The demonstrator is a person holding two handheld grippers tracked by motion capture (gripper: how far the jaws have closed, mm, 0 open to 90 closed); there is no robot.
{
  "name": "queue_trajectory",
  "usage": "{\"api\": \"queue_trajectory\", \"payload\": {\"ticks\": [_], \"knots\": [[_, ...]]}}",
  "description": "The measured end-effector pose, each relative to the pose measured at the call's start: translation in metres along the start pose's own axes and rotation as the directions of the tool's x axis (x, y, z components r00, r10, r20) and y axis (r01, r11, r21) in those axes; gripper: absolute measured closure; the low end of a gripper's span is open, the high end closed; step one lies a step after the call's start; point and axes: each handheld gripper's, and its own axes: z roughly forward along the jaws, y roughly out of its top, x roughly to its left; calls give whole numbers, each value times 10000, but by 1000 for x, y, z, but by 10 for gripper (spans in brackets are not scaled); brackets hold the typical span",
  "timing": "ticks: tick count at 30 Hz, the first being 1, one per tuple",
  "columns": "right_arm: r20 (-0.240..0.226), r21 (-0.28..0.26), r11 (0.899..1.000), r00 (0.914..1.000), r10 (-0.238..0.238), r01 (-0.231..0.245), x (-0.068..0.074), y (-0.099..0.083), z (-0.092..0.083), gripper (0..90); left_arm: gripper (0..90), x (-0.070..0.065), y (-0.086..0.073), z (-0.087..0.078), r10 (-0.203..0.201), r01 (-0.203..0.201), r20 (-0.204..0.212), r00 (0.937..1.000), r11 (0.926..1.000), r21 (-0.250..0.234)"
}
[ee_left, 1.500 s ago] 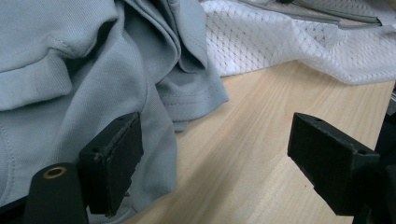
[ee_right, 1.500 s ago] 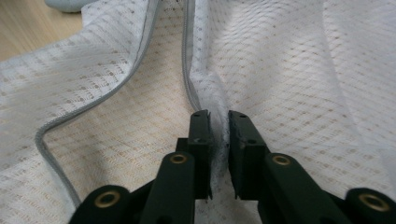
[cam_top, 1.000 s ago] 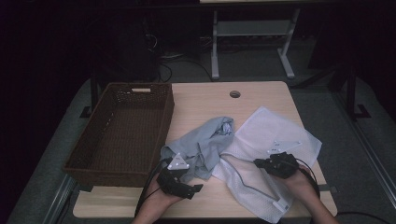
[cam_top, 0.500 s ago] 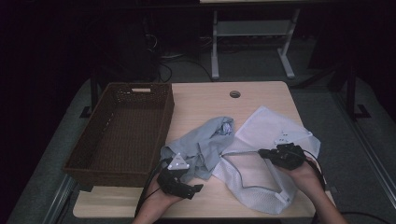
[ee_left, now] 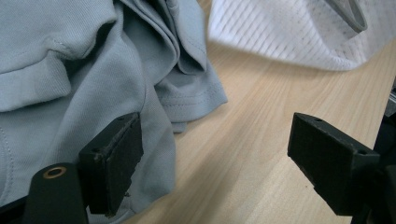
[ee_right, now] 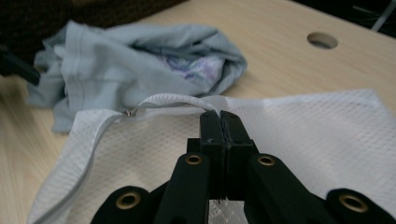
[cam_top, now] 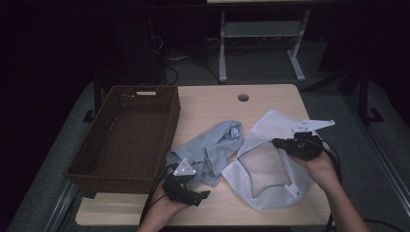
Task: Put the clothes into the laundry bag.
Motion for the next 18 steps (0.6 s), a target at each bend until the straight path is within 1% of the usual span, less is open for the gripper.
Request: {"api": "queue_trajectory", "payload": {"ticks": [2,4,5,7,10,11,12,14,16,18], "knots": [[6,-134,9999,10000,26,-25,-4,6,-4,888,174,0,0,1,13,-13,17,10000,10000,-9],[-11,-174,9998,10000,56,-56,-5,8,-6,888,175,0,1,1,52,-52,12,10000,10000,-11],[-79,-294,9996,10000,42,-44,-9,13,-9,888,175,-1,1,1,59,-59,15,10000,10000,-9],[-44,-282,9996,10000,-5,3,-11,16,-11,888,175,-3,3,1,124,-124,-57,9999,9999,7],[11,-237,9997,10000,-32,33,-12,17,-11,888,175,-4,7,0,197,-197,-128,9997,9998,14],[15,-203,9998,10000,-37,37,-13,16,-11,888,175,-5,10,0,192,-192,-183,9996,9998,0],[59,-74,10000,10000,-48,48,-14,15,-9,888,175,-5,20,-3,236,-237,-283,9993,9997,-46],[12,4,10000,10000,-75,75,-14,13,-7,888,175,-5,28,-6,286,-289,-379,9989,9996,-75],[-15,118,9999,9999,-117,117,-14,12,-4,888,175,-4,40,-7,413,-412,-491,9979,9991,21],[-25,204,9997,9999,-158,158,-14,12,-3,888,174,0,53,-7,452,-448,-637,9969,9990,72]]}}
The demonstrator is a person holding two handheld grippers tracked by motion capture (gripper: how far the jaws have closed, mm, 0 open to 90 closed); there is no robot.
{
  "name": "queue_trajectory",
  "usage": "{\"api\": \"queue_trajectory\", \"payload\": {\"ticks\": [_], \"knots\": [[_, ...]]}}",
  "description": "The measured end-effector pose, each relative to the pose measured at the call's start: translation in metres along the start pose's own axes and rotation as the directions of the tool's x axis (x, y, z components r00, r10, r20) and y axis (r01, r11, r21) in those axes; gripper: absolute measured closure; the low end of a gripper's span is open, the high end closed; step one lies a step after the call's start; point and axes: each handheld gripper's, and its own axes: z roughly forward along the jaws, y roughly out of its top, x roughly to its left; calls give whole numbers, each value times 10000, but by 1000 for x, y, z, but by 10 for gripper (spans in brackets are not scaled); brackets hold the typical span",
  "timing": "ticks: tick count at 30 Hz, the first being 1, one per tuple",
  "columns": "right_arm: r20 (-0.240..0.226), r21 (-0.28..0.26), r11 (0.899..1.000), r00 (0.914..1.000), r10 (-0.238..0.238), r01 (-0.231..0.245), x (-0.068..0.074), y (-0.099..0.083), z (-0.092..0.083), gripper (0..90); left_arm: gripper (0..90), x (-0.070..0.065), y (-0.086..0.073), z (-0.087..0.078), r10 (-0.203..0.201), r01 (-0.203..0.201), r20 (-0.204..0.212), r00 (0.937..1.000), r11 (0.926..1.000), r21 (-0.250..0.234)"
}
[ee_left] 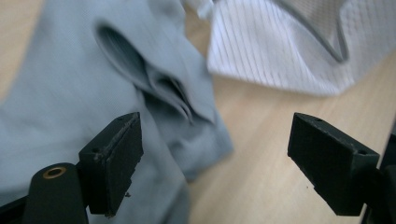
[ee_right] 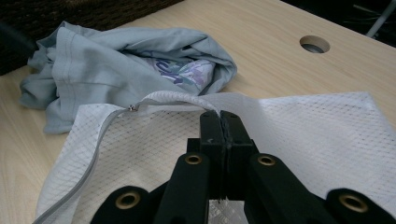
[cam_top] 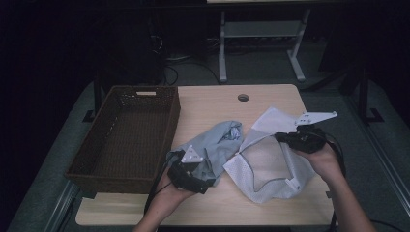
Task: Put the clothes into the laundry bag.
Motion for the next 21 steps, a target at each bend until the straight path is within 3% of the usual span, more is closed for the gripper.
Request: {"api": "queue_trajectory", "payload": {"ticks": [2,5,6,11,16,21], "knots": [[-40,16,10000,10000,-6,6,0,0,1,887,168,3,6,1,4,-4,-67,10000,10000,36],[-63,34,10000,10000,-25,25,0,-1,0,887,167,16,30,9,-156,156,-2,9999,9998,-146],[-63,34,10000,10000,-25,25,0,-1,0,887,158,16,30,9,-156,156,-2,9999,9998,-146],[-97,6,10000,10000,-13,13,-2,-2,-2,887,122,36,58,30,-154,155,-240,9996,9999,34],[-98,-25,10000,9999,50,-51,-2,-2,-3,888,103,48,72,46,11,-1,-250,9997,9993,376],[-38,36,10000,10000,22,-22,-3,-3,-2,888,97,63,83,76,104,-88,-210,9997,9969,780]]}}
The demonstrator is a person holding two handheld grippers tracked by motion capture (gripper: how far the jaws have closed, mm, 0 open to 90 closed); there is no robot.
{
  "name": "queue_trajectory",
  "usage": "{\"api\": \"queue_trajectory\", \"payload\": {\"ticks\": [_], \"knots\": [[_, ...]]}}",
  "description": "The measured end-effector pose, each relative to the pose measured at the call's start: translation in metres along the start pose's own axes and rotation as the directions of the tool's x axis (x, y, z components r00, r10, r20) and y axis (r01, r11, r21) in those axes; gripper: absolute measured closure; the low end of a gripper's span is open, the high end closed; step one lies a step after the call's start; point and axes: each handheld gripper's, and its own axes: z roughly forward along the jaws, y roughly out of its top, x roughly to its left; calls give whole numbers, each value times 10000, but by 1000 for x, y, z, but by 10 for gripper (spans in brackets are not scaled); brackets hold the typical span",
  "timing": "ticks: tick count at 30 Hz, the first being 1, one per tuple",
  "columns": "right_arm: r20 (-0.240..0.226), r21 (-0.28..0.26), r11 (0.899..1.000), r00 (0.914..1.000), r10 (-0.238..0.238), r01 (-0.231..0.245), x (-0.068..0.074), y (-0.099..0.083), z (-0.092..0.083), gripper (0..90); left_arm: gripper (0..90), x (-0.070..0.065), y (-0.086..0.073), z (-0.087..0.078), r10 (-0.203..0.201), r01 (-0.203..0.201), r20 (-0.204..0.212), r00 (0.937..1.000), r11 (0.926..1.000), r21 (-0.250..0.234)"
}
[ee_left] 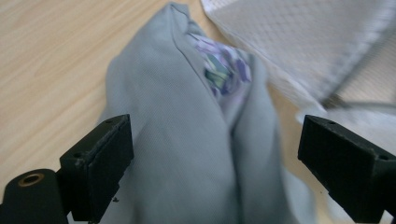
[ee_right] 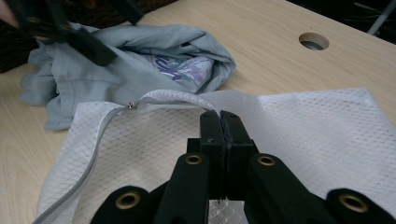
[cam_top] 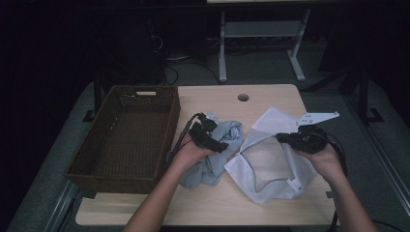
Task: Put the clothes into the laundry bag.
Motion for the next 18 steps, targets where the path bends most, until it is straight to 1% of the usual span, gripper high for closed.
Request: {"api": "queue_trajectory", "payload": {"ticks": [4,5,6,8,9,10,11,13,16,17,18], "knots": [[30,68,10000,10000,-16,16,0,0,1,888,97,6,0,21,-53,50,55,10000,9989,456],[30,68,10000,10000,-16,16,0,0,1,888,96,6,0,21,-53,50,55,10000,9989,456],[23,87,10000,10000,-43,42,0,0,2,888,96,7,-2,32,46,-51,68,10000,9968,803],[18,132,9999,10000,-50,49,1,-1,2,887,96,7,-4,41,105,-110,59,9999,9944,1049],[10,146,9999,10000,-55,55,1,-1,3,888,96,7,-4,41,105,-110,59,9999,9944,1049],[18,159,9999,10000,-66,66,1,-1,3,888,97,8,-7,47,127,-137,95,9999,9931,1162],[18,159,9999,10000,-66,66,1,-1,3,888,97,8,-7,47,127,-137,95,9999,9931,1162],[18,176,9998,10000,-40,40,1,-1,4,888,97,8,-10,53,207,-202,-20,9998,9910,1325],[35,175,9998,10000,-25,25,1,-1,4,888,99,7,-12,56,331,-297,-223,9992,9901,1369],[35,175,9998,10000,-25,25,1,-1,4,888,100,7,-12,56,331,-297,-223,9992,9901,1369],[34,174,9998,10000,-37,37,1,-1,4,888,102,6,-12,57,571,-519,-322,9978,9882,1438]]}}
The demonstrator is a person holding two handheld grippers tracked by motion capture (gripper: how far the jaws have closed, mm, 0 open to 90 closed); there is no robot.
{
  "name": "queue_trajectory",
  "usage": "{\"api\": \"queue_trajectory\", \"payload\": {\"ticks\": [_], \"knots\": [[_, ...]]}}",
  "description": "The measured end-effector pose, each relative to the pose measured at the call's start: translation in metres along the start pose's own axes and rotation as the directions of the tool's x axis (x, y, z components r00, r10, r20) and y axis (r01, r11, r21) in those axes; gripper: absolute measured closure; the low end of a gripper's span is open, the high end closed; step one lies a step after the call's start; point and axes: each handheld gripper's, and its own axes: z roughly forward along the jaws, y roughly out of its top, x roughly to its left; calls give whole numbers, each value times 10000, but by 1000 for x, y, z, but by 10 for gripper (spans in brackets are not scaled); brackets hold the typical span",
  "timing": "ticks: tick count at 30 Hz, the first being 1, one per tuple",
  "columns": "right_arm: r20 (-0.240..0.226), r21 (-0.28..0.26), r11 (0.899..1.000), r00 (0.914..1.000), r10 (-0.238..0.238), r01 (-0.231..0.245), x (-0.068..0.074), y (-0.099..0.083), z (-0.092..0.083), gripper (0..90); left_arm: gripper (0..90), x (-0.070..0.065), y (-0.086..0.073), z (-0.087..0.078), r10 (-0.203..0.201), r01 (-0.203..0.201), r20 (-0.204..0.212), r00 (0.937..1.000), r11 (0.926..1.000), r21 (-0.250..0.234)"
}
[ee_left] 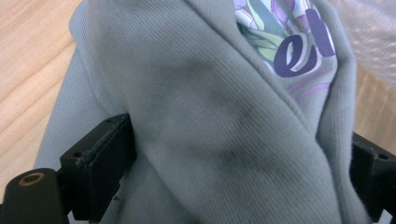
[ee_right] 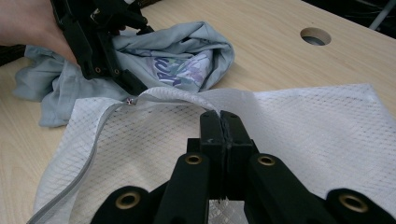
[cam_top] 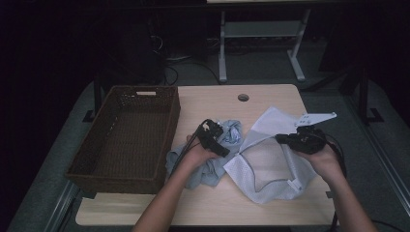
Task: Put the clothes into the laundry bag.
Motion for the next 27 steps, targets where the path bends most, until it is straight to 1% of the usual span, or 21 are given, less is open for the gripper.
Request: {"api": "queue_trajectory", "payload": {"ticks": [2,5,7,9,10,11,12,13,14,15,17,20,22,23,24,25,26,27], "knots": [[8,13,10000,10000,6,-6,0,0,0,888,113,-1,-1,1,230,-230,-178,9996,9997,42],[19,12,10000,10000,-6,6,0,0,-1,888,167,0,-2,-1,221,-223,-281,9994,9997,-91],[28,13,10000,10000,-4,4,0,0,-1,888,275,2,-3,-2,216,-222,-327,9992,9996,-174],[33,28,10000,10000,-17,17,0,0,0,888,404,6,-7,-7,249,-273,-536,9982,9987,-429],[33,27,10000,10000,-4,4,1,0,0,888,482,8,-8,-8,257,-289,-614,9978,9982,-530],[33,27,10000,10000,-4,4,1,0,0,888,555,8,-8,-8,257,-289,-614,9978,9982,-530],[20,37,10000,10000,-21,21,1,0,1,888,624,9,-10,-9,276,-321,-744,9968,9977,-596],[18,57,10000,10000,-40,40,1,0,1,888,651,11,-11,-10,199,-253,-779,9968,9972,-699],[18,57,10000,10000,-40,40,1,0,1,888,673,11,-11,-10,199,-253,-779,9968,9972,-699],[19,61,10000,10000,-40,40,1,0,1,888,673,12,-11,-10,131,-187,-743,9972,9970,-750],[8,70,10000,10000,-26,26,1,0,2,888,711,13,-11,-11,64,-118,-687,9976,9969,-773],[15,74,10000,10000,-4,4,0,0,2,888,722,16,-12,-14,-228,201,-325,9992,9966,-799],[15,54,10000,10000,8,-8,0,-1,1,887,724,18,-13,-17,-506,511,70,9987,9950,-859],[15,54,10000,10000,8,-8,0,-1,1,887,724,18,-13,-17,-506,511,70,9987,9950,-859],[48,45,10000,10000,39,-39,-1,-1,1,888,725,19,-13,-21,-707,744,431,9966,9929,-927],[48,45,10000,10000,39,-39,-1,-1,1,888,725,19,-13,-21,-707,744,431,9966,9929,-927],[59,69,10000,10000,57,-58,-2,-1,1,888,726,19,-13,-24,-786,842,584,9952,9915,-997],[83,75,10000,10000,46,-47,-3,-1,1,888,726,19,-14,-31,-920,1009,828,9923,9888,-1096]]}}
